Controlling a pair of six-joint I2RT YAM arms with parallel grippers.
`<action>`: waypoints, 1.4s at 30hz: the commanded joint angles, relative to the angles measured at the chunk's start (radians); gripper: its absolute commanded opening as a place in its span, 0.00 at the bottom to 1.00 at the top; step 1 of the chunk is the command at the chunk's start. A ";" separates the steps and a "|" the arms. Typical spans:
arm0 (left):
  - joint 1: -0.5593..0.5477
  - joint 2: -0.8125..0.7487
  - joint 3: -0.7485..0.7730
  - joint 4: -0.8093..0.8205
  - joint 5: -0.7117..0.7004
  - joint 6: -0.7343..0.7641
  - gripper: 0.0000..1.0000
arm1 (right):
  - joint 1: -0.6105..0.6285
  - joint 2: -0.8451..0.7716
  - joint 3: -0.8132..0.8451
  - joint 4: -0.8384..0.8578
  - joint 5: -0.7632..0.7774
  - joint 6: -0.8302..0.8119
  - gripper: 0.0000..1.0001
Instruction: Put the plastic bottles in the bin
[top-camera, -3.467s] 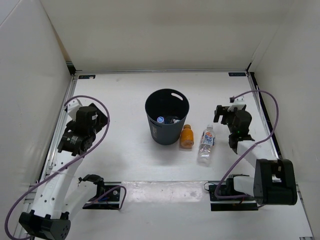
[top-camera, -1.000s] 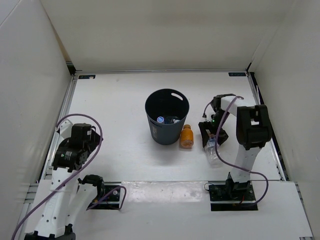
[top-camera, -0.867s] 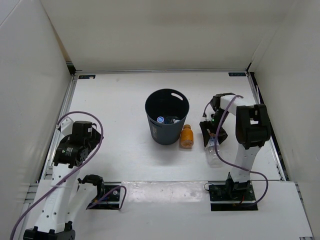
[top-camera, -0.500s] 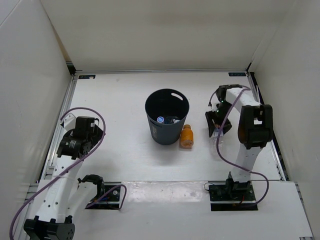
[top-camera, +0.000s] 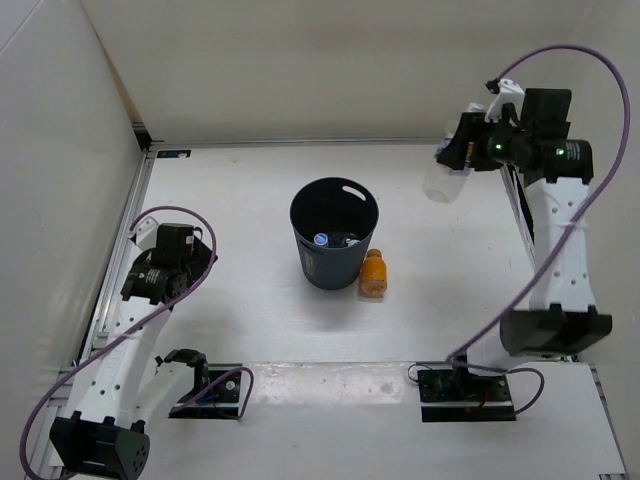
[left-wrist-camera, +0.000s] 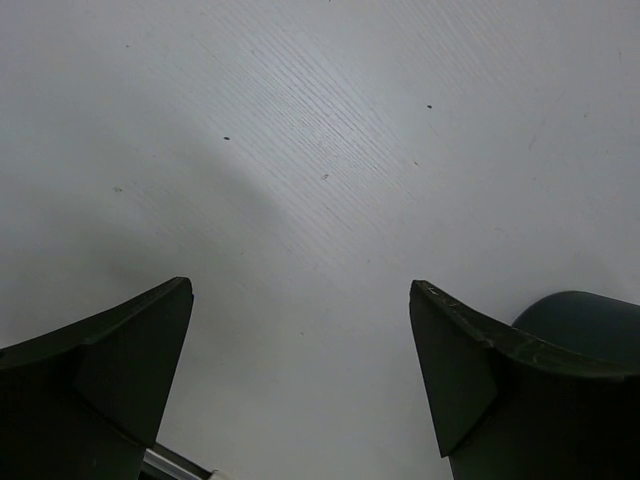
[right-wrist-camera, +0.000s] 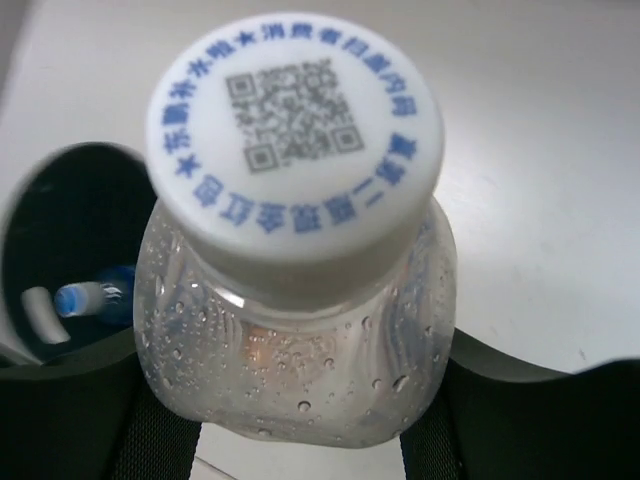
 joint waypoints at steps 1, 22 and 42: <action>0.009 -0.005 -0.012 0.052 0.033 0.000 1.00 | 0.170 -0.130 -0.070 0.327 -0.149 0.098 0.14; 0.047 -0.057 -0.046 0.072 0.084 0.077 1.00 | 0.640 -0.148 -0.377 0.675 -0.173 -0.136 0.40; 0.062 -0.119 -0.082 0.039 0.081 0.072 1.00 | 0.566 -0.264 -0.230 0.635 0.506 0.035 0.90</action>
